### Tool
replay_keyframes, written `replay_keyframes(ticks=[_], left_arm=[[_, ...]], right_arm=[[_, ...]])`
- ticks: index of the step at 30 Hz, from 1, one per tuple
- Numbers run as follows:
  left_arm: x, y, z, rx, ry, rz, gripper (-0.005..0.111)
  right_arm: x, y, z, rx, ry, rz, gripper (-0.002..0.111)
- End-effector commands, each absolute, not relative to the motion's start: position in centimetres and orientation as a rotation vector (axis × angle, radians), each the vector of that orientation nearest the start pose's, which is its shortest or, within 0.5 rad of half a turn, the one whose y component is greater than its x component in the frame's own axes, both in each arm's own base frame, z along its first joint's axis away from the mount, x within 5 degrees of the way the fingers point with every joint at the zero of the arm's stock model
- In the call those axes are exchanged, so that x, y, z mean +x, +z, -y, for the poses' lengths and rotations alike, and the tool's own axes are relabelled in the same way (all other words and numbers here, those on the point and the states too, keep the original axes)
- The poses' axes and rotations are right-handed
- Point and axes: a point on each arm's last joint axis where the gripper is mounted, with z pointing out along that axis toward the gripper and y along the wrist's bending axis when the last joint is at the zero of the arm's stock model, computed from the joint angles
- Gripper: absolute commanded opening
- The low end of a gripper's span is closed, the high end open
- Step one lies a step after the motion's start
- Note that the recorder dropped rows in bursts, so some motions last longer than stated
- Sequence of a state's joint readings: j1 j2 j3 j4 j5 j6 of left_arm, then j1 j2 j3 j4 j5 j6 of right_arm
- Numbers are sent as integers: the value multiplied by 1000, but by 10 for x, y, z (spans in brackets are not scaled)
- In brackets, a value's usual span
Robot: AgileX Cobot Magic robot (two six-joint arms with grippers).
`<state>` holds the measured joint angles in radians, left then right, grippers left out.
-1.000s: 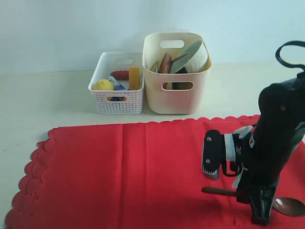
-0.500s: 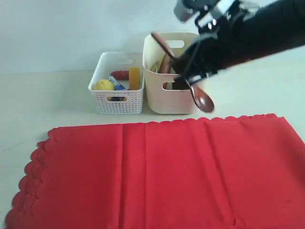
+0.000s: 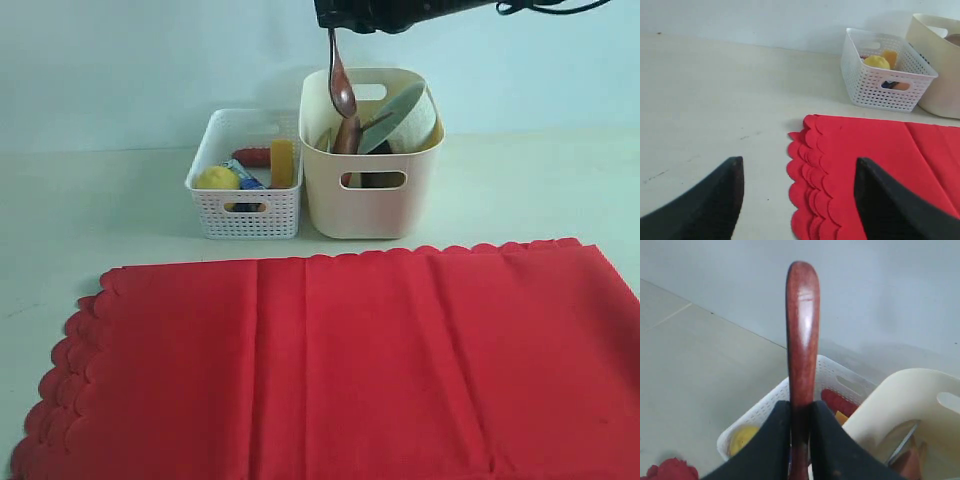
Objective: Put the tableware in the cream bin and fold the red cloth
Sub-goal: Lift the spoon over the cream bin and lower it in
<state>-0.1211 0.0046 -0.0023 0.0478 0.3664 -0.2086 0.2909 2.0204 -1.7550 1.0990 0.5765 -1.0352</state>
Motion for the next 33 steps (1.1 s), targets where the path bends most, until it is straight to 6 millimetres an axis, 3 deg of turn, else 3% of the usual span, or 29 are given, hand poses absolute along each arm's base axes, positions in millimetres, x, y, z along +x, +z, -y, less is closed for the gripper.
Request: replay_keyframes(ticks=[1, 9, 17, 20, 27, 33], left_arm=[[53, 181, 5, -63, -192, -1846, 62], [53, 181, 5, -63, -192, -1846, 62], [53, 181, 5, -63, -192, -1846, 62], [53, 181, 5, -63, -192, -1846, 62], [53, 181, 5, -63, -192, -1846, 62], [53, 181, 5, -63, -192, -1846, 62]], right_arm=[[473, 286, -173, -563, 817, -1881, 0], [503, 245, -177, -565, 879, -1859, 0], [514, 214, -180, -595, 856, -1887, 0], [513, 207, -179, -681, 784, -1914, 9], [513, 212, -177, -684, 754, -1918, 48], [508, 240, -166, -638, 659, -1982, 54]])
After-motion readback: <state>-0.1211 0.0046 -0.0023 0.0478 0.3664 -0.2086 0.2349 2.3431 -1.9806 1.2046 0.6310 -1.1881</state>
